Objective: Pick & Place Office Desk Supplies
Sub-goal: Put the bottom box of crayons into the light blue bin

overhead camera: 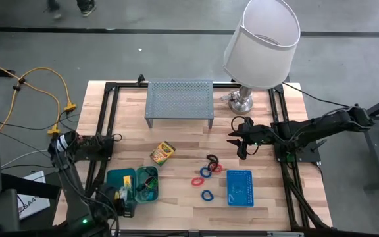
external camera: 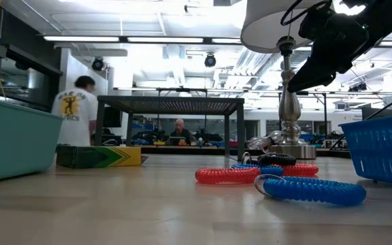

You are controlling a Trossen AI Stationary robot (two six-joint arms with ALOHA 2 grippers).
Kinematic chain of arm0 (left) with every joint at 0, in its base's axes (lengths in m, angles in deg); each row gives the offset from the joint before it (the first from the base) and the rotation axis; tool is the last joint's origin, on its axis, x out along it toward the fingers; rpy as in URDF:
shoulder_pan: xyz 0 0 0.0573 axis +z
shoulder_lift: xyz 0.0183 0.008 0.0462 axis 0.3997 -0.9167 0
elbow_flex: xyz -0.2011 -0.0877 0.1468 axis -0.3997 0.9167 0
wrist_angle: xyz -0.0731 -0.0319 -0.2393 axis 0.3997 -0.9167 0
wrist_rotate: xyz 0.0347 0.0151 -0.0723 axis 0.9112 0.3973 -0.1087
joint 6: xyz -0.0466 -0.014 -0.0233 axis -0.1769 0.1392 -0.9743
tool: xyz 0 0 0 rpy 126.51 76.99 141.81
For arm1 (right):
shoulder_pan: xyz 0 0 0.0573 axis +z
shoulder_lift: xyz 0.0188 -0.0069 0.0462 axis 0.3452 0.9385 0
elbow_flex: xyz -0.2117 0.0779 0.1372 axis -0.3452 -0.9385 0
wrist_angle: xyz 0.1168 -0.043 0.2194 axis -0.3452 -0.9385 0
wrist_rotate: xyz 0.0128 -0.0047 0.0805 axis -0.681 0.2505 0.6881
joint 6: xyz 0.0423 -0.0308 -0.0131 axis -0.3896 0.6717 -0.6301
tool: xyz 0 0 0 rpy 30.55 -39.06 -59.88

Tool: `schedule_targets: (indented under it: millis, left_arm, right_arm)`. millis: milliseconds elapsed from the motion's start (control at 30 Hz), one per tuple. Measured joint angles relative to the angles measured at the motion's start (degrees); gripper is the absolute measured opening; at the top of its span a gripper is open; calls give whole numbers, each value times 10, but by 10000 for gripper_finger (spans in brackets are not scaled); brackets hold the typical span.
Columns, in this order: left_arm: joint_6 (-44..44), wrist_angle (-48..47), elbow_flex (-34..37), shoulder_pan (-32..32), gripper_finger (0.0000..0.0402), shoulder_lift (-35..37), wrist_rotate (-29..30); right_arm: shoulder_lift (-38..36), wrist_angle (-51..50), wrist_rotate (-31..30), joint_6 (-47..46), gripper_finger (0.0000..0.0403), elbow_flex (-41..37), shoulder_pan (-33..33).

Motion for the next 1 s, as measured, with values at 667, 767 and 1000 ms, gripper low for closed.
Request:
schedule_targets:
  millis: [667, 767, 1000]
  left_arm:
    - [-4, 39, 188, 12, 109, 137, -69]
    - [-5, 65, 211, 16, 109, 137, -71]
    - [-6, 137, 273, 17, 109, 138, -69]
  right_arm:
    - [0, 0, 0, 0, 124, 0, 0]
    - [0, 0, 0, 0, 124, -1, 0]
    - [0, 0, 0, 0, 124, -1, 0]
